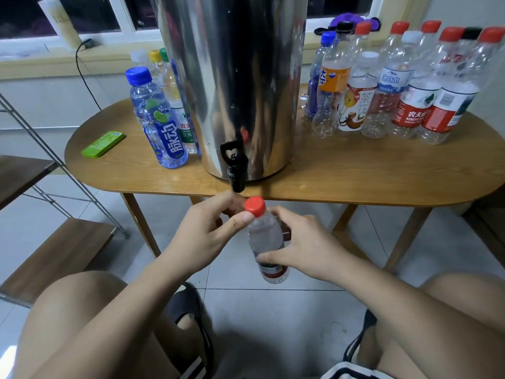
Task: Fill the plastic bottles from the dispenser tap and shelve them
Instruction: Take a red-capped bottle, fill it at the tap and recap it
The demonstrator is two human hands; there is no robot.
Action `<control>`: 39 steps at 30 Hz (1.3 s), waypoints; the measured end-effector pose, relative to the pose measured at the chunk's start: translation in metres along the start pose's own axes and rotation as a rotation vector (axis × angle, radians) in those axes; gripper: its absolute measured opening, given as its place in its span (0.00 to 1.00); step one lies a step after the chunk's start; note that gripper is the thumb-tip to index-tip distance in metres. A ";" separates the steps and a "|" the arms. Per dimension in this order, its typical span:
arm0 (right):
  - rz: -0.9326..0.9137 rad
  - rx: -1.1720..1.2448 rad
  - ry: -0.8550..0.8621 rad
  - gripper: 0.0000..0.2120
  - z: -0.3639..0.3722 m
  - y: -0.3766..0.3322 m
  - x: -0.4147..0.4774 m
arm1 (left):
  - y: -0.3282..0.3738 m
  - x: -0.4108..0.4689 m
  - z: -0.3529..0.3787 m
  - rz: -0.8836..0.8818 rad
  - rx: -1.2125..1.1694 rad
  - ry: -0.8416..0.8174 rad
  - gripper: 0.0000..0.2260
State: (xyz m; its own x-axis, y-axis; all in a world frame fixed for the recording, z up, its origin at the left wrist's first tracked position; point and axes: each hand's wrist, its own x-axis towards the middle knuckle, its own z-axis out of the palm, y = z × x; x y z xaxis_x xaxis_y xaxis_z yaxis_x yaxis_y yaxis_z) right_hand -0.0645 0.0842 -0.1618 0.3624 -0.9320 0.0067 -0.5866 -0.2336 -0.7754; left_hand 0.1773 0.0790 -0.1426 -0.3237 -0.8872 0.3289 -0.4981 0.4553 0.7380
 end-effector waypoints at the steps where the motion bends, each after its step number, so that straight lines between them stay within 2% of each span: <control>1: -0.004 0.028 0.012 0.36 -0.001 0.000 0.000 | -0.001 -0.001 0.001 -0.032 -0.052 -0.037 0.07; 3: -0.013 0.088 0.029 0.36 -0.004 -0.001 -0.001 | -0.006 -0.004 0.005 -0.097 -0.093 -0.147 0.12; 6: -0.034 0.152 0.058 0.33 -0.009 -0.005 -0.004 | -0.012 -0.008 0.018 -0.185 -0.054 -0.296 0.29; 8: -0.054 0.181 0.088 0.32 -0.010 -0.008 -0.006 | -0.014 -0.012 0.030 -0.213 -0.027 -0.321 0.35; 10: -0.068 0.219 0.103 0.31 -0.009 -0.011 -0.008 | -0.011 -0.016 0.041 -0.227 -0.058 -0.279 0.37; 13: -0.087 0.253 0.112 0.33 -0.007 -0.013 -0.008 | -0.003 -0.019 0.050 -0.228 -0.117 -0.164 0.33; 17: -0.116 0.260 0.100 0.30 -0.008 -0.014 -0.006 | 0.000 -0.022 0.042 -0.198 -0.016 -0.093 0.30; 22: -0.112 0.252 0.120 0.33 -0.010 -0.009 -0.004 | -0.008 -0.025 0.011 -0.183 0.069 -0.020 0.28; 27: -0.081 0.282 0.118 0.19 -0.009 -0.004 -0.002 | -0.012 -0.029 -0.032 -0.290 0.068 0.169 0.24; 30: -0.077 0.280 0.116 0.16 -0.007 -0.002 0.001 | -0.016 -0.024 -0.059 -0.317 0.031 0.261 0.25; 34: -0.059 0.263 0.138 0.13 -0.007 -0.001 0.005 | -0.024 -0.005 -0.088 -0.350 -0.017 0.419 0.21; 39: -0.041 0.203 0.132 0.14 -0.004 0.006 0.009 | -0.045 0.023 -0.111 -0.347 0.038 0.555 0.18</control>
State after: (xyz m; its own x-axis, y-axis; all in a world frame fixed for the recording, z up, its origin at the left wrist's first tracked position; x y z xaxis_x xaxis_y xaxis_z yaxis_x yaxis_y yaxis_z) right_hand -0.0678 0.0733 -0.1634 0.2768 -0.9543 0.1129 -0.4106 -0.2236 -0.8840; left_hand 0.2816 0.0297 -0.1029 0.3189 -0.8854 0.3382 -0.5299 0.1293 0.8381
